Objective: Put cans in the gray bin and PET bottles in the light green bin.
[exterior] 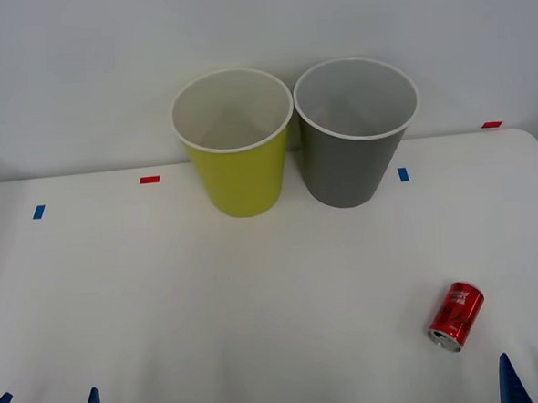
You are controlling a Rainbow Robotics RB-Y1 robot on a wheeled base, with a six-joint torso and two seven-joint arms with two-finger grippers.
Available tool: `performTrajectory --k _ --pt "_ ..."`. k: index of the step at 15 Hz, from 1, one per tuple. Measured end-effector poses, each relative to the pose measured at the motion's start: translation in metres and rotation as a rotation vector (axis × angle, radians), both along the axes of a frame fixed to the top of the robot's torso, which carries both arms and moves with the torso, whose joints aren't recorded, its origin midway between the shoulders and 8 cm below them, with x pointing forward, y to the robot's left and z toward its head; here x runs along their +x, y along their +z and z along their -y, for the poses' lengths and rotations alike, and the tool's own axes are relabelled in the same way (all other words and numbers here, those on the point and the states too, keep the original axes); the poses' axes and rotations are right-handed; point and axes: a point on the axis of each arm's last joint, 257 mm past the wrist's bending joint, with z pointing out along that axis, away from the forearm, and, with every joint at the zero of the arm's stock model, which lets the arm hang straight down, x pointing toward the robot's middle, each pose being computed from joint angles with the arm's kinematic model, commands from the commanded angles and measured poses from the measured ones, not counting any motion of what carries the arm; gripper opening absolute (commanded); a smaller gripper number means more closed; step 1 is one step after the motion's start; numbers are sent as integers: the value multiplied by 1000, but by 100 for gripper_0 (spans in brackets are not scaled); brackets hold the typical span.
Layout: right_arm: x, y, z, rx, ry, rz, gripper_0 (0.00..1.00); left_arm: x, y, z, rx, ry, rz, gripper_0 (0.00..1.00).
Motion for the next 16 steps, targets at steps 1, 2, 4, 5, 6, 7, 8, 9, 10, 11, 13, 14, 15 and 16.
performTrajectory --k 1,2,4,5,6,7,8,9,10,11,13,14,15,16 --pt "5 5 -1 19 -8 -14 100 0 0 0 0 0 0 100" --pt "10 9 -1 38 -18 -31 100 0 0 0 0 0 0 100" --pt "21 14 -2 76 -37 -59 100 0 0 0 0 0 0 100" --pt "25 13 -2 103 -53 -80 100 0 0 0 0 0 0 100" --pt "30 15 -3 142 -68 -88 100 0 0 0 0 0 0 100" --pt "34 17 -4 182 -82 -94 100 0 0 0 0 0 0 100" --pt "38 18 -5 207 -92 -106 100 0 0 0 0 0 0 100" --pt "42 19 -6 221 -97 -117 100 0 0 0 0 0 0 100" --pt "42 19 -7 227 -104 -146 100 0 0 0 0 0 0 100" --pt "44 19 -8 235 -107 -172 100 0 0 0 0 0 0 100" --pt "51 25 -12 290 -105 -179 100 0 0 0 0 0 0 100" --pt "55 25 -13 317 -104 -186 100 0 0 0 0 0 0 100" --pt "59 26 -14 334 -102 -193 100 0 0 0 0 0 0 100" --pt "62 26 -14 357 -106 -199 100 0 0 0 0 0 0 100"
